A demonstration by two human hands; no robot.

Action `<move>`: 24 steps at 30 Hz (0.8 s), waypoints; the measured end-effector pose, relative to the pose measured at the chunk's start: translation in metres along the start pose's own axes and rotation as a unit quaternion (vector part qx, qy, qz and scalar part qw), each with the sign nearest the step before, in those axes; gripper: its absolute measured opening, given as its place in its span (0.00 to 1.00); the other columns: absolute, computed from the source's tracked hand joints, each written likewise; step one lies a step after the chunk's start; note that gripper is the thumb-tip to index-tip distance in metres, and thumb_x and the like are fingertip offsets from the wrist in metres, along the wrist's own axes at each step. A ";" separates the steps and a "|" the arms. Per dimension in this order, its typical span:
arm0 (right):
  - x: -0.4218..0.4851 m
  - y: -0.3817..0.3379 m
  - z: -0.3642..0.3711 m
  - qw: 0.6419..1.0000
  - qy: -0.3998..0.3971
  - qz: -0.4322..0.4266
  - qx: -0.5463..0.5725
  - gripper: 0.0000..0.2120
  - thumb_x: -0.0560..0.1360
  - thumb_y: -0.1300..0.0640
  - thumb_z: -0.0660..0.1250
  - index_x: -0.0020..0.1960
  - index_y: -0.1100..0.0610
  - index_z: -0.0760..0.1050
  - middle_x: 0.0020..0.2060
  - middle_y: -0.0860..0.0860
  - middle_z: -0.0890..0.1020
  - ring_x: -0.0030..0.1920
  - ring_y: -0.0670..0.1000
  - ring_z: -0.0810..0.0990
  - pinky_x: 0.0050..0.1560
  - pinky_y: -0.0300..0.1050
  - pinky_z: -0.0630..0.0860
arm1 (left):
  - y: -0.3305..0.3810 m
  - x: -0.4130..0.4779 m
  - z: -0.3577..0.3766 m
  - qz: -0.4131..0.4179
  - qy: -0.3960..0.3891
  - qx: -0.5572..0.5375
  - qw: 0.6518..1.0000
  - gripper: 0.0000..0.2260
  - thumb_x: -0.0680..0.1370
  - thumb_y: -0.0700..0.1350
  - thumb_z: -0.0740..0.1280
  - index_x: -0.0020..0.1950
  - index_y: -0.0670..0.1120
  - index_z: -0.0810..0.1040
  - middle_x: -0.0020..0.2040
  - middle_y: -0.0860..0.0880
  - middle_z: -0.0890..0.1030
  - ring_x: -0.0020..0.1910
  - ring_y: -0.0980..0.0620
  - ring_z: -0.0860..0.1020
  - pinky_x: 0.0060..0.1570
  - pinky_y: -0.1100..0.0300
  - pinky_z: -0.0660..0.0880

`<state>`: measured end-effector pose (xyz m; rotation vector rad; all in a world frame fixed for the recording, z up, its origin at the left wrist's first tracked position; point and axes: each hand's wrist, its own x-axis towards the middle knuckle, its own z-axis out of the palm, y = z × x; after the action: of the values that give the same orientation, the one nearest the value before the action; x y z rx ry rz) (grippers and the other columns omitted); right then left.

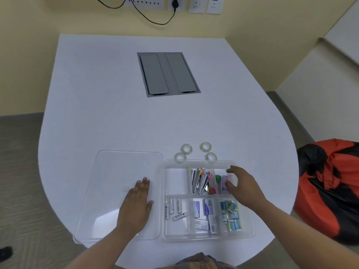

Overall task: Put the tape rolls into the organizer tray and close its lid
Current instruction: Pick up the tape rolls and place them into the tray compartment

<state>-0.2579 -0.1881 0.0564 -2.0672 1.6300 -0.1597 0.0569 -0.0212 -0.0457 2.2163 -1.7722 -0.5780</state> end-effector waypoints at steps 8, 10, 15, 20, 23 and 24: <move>0.084 -0.004 -0.015 0.999 -0.049 -0.006 -0.005 0.22 0.75 0.52 0.69 0.67 0.57 0.72 0.64 0.55 0.78 0.62 0.56 0.76 0.60 0.46 0.71 | 0.004 0.019 -0.004 0.004 -0.046 0.063 0.997 0.35 0.75 0.66 0.38 0.76 0.46 0.39 0.77 0.52 0.44 0.77 0.51 0.46 0.74 0.56 0.45; 0.102 -0.005 -0.013 0.997 -0.070 0.000 -0.011 0.20 0.75 0.51 0.69 0.64 0.57 0.74 0.62 0.55 0.79 0.60 0.55 0.77 0.57 0.46 0.72 | 0.004 0.028 -0.007 0.003 -0.061 0.076 0.995 0.36 0.74 0.66 0.36 0.75 0.47 0.37 0.77 0.52 0.42 0.77 0.51 0.44 0.74 0.55 0.43; 0.137 -0.007 -0.005 0.994 -0.106 0.033 -0.007 0.18 0.74 0.49 0.69 0.61 0.57 0.76 0.59 0.55 0.80 0.57 0.54 0.78 0.57 0.47 0.73 | 0.006 0.039 -0.002 -0.043 -0.111 0.083 0.989 0.39 0.72 0.69 0.38 0.74 0.45 0.34 0.75 0.48 0.33 0.75 0.48 0.34 0.73 0.49 0.38; 0.157 -0.002 0.006 0.990 -0.111 0.076 -0.035 0.18 0.72 0.47 0.70 0.57 0.57 0.77 0.56 0.53 0.80 0.56 0.55 0.77 0.55 0.50 0.75 | 0.001 0.044 0.006 -0.046 -0.154 0.077 0.984 0.42 0.67 0.71 0.29 0.73 0.46 0.30 0.72 0.49 0.26 0.71 0.49 0.27 0.71 0.48 0.33; 0.165 -0.001 0.012 0.985 -0.122 0.106 -0.052 0.19 0.70 0.49 0.71 0.53 0.62 0.78 0.52 0.56 0.82 0.50 0.56 0.79 0.51 0.51 0.77 | 0.000 0.044 0.008 -0.040 -0.161 0.080 0.983 0.40 0.69 0.70 0.30 0.73 0.47 0.30 0.72 0.49 0.25 0.72 0.49 0.27 0.71 0.48 0.32; 0.167 -0.002 0.015 0.985 -0.124 0.110 -0.056 0.21 0.69 0.48 0.72 0.54 0.62 0.77 0.52 0.56 0.81 0.48 0.56 0.78 0.49 0.50 0.77 | 0.001 0.044 0.008 -0.041 -0.159 0.078 0.983 0.39 0.71 0.69 0.33 0.74 0.47 0.30 0.73 0.49 0.26 0.72 0.49 0.27 0.70 0.48 0.32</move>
<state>-0.2047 -0.3395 0.0094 -1.8813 1.7269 0.2610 0.0604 -0.0633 -0.0594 2.4228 -1.9427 -0.8842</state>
